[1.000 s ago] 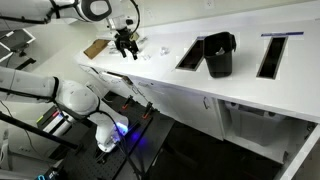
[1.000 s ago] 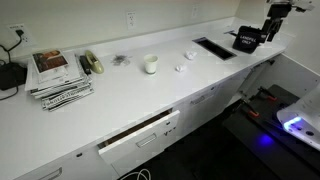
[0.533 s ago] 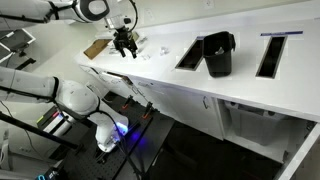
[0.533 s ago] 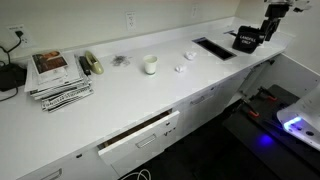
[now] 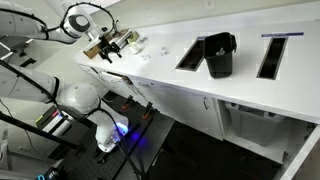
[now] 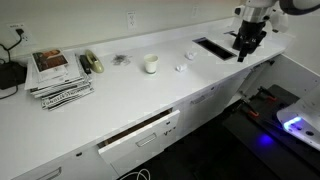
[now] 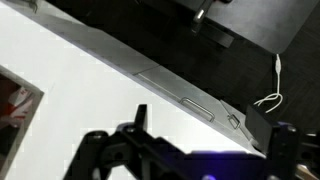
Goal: Open the drawer on the left
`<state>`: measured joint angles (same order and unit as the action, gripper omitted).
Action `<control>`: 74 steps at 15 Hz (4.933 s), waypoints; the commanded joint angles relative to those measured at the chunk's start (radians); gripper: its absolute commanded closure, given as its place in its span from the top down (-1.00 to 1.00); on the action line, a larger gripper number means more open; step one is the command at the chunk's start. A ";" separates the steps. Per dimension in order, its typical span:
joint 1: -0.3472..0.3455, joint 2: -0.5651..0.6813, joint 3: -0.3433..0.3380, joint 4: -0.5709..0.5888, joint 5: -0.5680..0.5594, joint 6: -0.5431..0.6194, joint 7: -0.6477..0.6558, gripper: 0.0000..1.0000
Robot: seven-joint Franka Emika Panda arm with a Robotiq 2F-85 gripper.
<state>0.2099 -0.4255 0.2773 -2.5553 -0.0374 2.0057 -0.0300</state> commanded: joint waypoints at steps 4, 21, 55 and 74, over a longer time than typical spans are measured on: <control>0.118 0.239 0.243 -0.010 -0.276 0.297 0.222 1.00; 0.233 0.593 0.334 0.234 -0.837 0.412 0.500 1.00; 1.093 1.415 -0.102 0.988 -1.379 -0.054 0.703 1.00; 1.070 1.694 -0.132 1.167 -1.661 -0.221 0.867 1.00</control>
<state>1.2942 1.2630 0.1264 -1.3933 -1.6829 1.7969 0.8400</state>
